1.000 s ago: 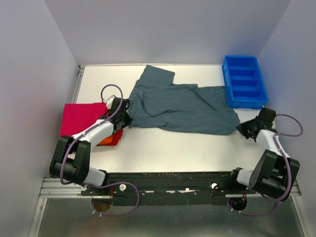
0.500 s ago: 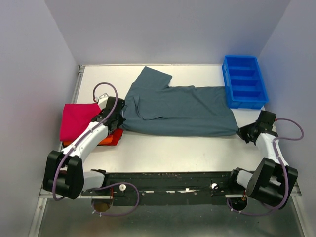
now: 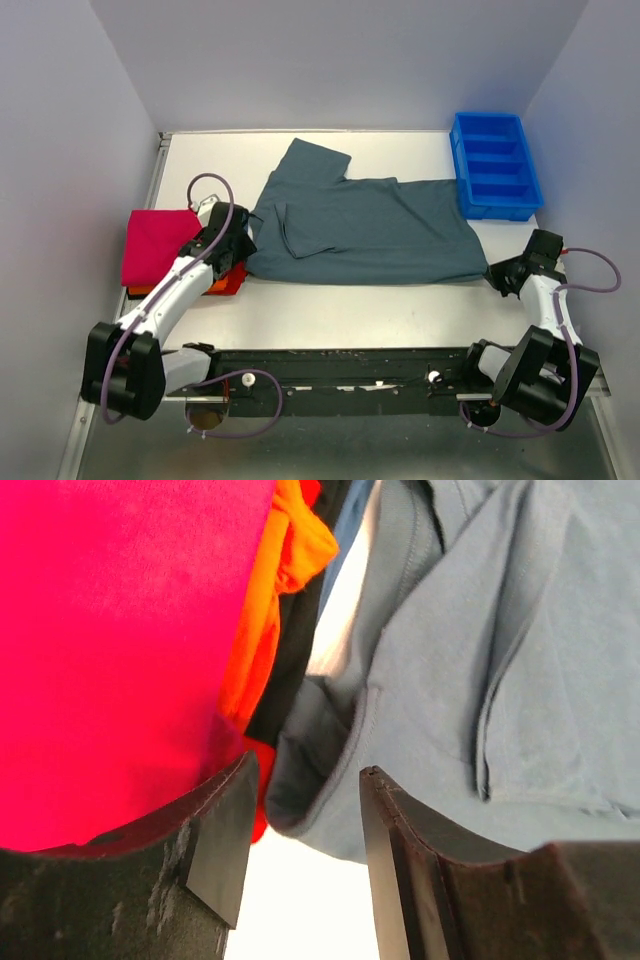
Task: Fold and stack the t-shirts
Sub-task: Fold the flattened tshirt in 1/3 of the way
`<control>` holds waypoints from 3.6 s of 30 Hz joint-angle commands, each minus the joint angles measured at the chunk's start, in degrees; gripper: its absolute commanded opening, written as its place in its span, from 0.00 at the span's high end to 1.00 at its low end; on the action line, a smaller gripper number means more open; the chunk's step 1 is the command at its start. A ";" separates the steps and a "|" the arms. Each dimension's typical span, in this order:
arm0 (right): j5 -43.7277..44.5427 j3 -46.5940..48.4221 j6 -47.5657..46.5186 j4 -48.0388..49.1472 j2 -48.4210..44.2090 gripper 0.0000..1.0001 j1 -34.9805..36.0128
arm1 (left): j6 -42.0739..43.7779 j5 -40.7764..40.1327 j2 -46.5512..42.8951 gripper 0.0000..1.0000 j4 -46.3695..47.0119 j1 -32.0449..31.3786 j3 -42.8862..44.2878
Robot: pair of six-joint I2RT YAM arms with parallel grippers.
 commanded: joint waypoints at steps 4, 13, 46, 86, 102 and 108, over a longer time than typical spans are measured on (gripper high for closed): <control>1.38 -0.21 -0.36 -0.88 -1.21 0.99 -0.48 | -6.41 10.75 -11.61 0.44 -0.39 0.17 -6.10; -0.56 -1.53 0.44 0.88 -1.13 0.99 -0.48 | -13.45 9.88 -14.26 0.39 3.57 -0.71 -11.65; -3.20 13.65 0.61 -9.82 -3.84 0.99 -0.48 | -11.79 0.74 -10.47 1.00 2.09 -0.80 3.71; -9.42 10.15 -15.30 4.11 -9.58 0.28 23.66 | 5.88 2.40 -9.97 0.13 1.36 -5.11 7.16; -13.48 37.03 -10.03 18.28 38.23 0.51 57.87 | 4.82 5.23 16.05 0.36 22.73 -3.52 9.79; -14.80 45.56 -9.15 17.41 48.52 0.55 59.63 | 6.76 5.57 23.53 0.36 21.15 -3.00 14.36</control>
